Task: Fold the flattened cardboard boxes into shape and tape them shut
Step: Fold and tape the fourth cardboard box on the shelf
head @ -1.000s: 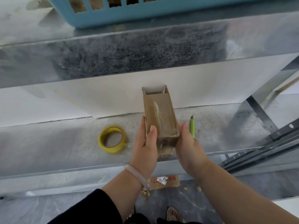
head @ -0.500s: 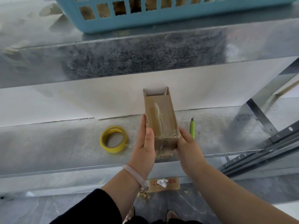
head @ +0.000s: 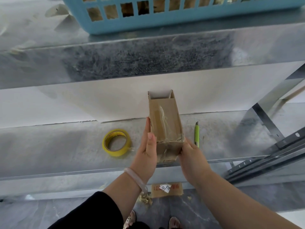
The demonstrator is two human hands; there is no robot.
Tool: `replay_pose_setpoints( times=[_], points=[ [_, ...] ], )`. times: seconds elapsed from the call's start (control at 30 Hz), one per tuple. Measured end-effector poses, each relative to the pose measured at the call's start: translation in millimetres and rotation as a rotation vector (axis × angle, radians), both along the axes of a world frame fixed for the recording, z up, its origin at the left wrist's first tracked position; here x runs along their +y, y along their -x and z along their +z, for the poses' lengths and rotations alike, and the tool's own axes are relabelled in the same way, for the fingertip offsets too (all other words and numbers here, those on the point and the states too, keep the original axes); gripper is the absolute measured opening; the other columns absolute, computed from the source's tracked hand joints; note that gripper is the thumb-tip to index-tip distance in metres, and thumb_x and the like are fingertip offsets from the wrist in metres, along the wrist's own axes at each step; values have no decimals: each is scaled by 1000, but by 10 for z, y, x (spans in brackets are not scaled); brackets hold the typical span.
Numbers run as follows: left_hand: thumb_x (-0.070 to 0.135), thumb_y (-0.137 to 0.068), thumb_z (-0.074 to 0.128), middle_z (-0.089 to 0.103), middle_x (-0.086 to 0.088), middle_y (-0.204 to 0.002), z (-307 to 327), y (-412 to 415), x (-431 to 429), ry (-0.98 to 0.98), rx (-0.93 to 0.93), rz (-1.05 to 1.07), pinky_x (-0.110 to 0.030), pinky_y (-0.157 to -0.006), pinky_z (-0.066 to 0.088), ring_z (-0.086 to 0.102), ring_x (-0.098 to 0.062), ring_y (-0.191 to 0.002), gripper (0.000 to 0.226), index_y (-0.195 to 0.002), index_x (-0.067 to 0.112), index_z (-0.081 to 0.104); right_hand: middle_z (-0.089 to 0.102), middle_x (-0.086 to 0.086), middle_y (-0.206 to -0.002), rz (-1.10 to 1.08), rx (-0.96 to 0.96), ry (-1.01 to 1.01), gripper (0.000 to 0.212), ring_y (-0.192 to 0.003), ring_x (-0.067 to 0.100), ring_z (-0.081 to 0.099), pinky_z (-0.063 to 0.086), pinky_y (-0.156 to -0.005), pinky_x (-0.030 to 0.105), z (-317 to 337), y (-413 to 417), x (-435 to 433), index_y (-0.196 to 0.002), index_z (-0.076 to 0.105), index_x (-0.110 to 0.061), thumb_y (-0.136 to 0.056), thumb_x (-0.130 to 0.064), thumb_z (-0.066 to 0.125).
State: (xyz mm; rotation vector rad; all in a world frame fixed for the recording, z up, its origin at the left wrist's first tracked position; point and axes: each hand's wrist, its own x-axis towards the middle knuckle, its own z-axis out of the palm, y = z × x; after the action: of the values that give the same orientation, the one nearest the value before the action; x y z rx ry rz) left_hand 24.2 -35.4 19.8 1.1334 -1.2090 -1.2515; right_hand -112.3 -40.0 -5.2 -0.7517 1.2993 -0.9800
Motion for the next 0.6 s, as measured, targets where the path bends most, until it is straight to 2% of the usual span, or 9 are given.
replay_pose_setpoints(
  times=[0.1, 0.13, 0.2, 0.27, 0.37, 0.4, 0.47, 0.53, 0.6],
  points=[
    [41, -94, 22, 28, 18, -150, 15, -39, 5, -52, -9, -41, 3, -92, 29, 30, 26, -123, 62, -152, 23, 12, 72, -4, -117, -7, -37, 15, 33, -112, 13, 66, 48, -104, 39, 89, 79, -70, -131, 62, -29, -101, -20, 50],
    [42, -92, 23, 28, 21, -147, 56, -31, 14, -58, -43, -63, 5, -90, 28, 30, 31, -118, 64, -152, 24, 13, 73, -5, -114, -33, -39, 37, 32, -109, 12, 67, 49, -103, 40, 128, 93, -78, -131, 62, -29, -102, -23, 49],
    [45, -89, 28, 31, 22, -145, 101, -29, 4, -57, -62, -54, 6, -88, 27, 31, 34, -113, 66, -151, 25, 19, 72, -8, -115, -57, -85, 71, 35, -110, 10, 66, 48, -105, 39, 199, 88, -59, -131, 61, -31, -100, -42, 50],
    [42, -92, 40, 44, 15, -144, 123, -31, -34, -54, -10, -58, -1, -92, 34, 42, 20, -120, 58, -147, 25, 32, 70, -13, -119, 33, -53, 127, 48, -112, 5, 64, 47, -104, 35, 269, 41, 1, -133, 58, -35, -91, -59, 55],
    [24, -92, 57, 64, 0, -126, 87, 7, -35, -37, 29, -79, -25, -94, 48, 59, -13, -118, 45, -136, 28, 45, 72, -18, -99, 91, 74, 226, 30, -93, -5, 67, 54, -80, 15, 314, -77, 48, -126, 56, -32, -96, -34, 59],
    [24, -90, 57, 64, -1, -125, 58, 10, -34, -51, 27, -72, -32, -97, 49, 60, -16, -118, 48, -137, 29, 45, 72, -18, -97, 74, 110, 249, 30, -92, -6, 67, 53, -77, 13, 305, -99, 48, -128, 55, -31, -98, -28, 56],
    [32, -88, 57, 61, -3, -130, 37, 5, -39, -58, -10, -57, -43, -103, 45, 57, -19, -122, 59, -144, 26, 39, 71, -18, -99, 74, 211, 294, 27, -94, -4, 66, 54, -81, 18, 268, -111, 45, -127, 55, -33, -100, -28, 52],
    [41, -89, 55, 56, -4, -135, 17, -23, -44, -3, -109, -52, -48, -105, 42, 53, -21, -126, 65, -147, 24, 33, 70, -22, -97, 104, 337, 339, 20, -94, -4, 65, 53, -83, 22, 249, -82, 51, -119, 53, -41, -101, -39, 46],
    [57, -91, 49, 50, -1, -141, -35, -64, -64, 92, -320, -37, -48, -105, 41, 48, -19, -130, 72, -151, 26, 25, 68, -23, -98, 164, 457, 392, 36, -95, -5, 64, 55, -85, 24, 247, -40, 56, -124, 52, -39, -97, -59, 37]
  ],
)
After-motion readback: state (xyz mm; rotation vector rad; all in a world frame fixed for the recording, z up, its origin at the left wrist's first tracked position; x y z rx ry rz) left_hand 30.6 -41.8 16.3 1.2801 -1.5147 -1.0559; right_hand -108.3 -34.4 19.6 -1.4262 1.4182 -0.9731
